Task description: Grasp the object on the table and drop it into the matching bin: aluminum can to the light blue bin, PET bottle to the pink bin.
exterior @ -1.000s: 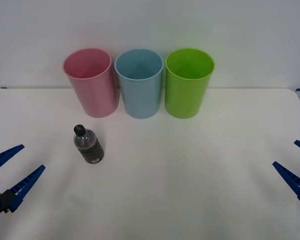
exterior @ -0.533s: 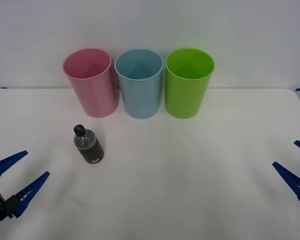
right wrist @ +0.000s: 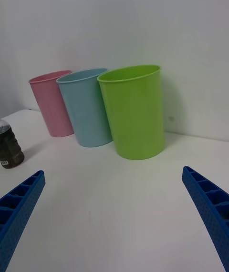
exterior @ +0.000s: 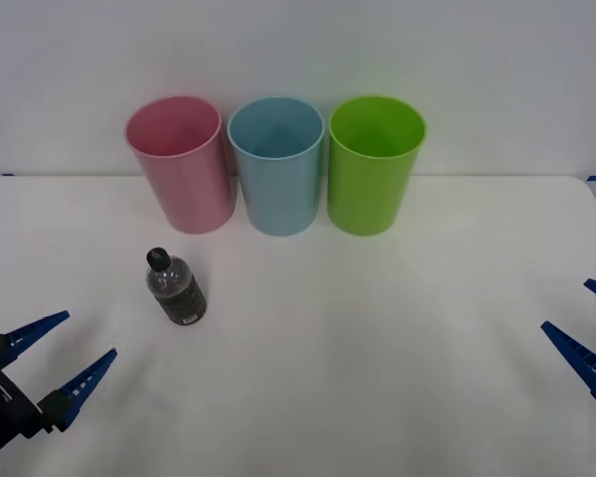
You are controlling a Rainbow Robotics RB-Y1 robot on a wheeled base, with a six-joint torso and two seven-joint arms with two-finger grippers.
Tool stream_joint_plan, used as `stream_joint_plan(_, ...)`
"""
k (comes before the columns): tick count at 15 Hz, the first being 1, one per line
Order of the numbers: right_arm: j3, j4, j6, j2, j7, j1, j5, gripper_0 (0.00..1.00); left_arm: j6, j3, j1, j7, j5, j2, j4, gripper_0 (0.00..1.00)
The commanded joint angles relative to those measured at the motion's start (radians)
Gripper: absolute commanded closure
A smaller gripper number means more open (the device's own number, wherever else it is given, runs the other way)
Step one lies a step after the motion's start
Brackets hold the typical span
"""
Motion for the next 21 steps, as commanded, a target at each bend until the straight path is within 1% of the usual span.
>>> stream_joint_plan(1,0.0,0.0,0.0,0.0,0.0,0.0,0.0,0.0,0.036,-0.033,-0.002,-0.011,-0.002,-0.003,0.005,0.0)
stream_joint_plan(7,0.0,0.0,0.0,0.0,0.0,0.0,0.0,0.0,0.048,-0.081,-0.119,-0.055,-0.003,-0.003,0.138,0.0)
stream_joint_plan(9,0.0,0.0,0.0,0.0,0.0,0.0,0.0,0.0,0.056,-0.092,-0.142,-0.06,-0.031,-0.005,0.148,0.0)
stream_joint_plan(15,0.0,0.0,0.0,0.0,0.0,0.0,0.0,0.0,0.086,-0.083,-0.195,-0.072,-0.137,-0.11,0.148,0.0)
stream_joint_plan(18,0.0,0.0,0.0,0.0,0.0,0.0,0.0,0.0,0.1,-0.063,-0.224,-0.074,-0.206,-0.161,0.148,0.0)
stream_joint_plan(21,0.0,0.0,0.0,0.0,0.0,0.0,0.0,0.0,0.114,-0.058,-0.241,-0.074,-0.238,-0.179,0.148,0.0)
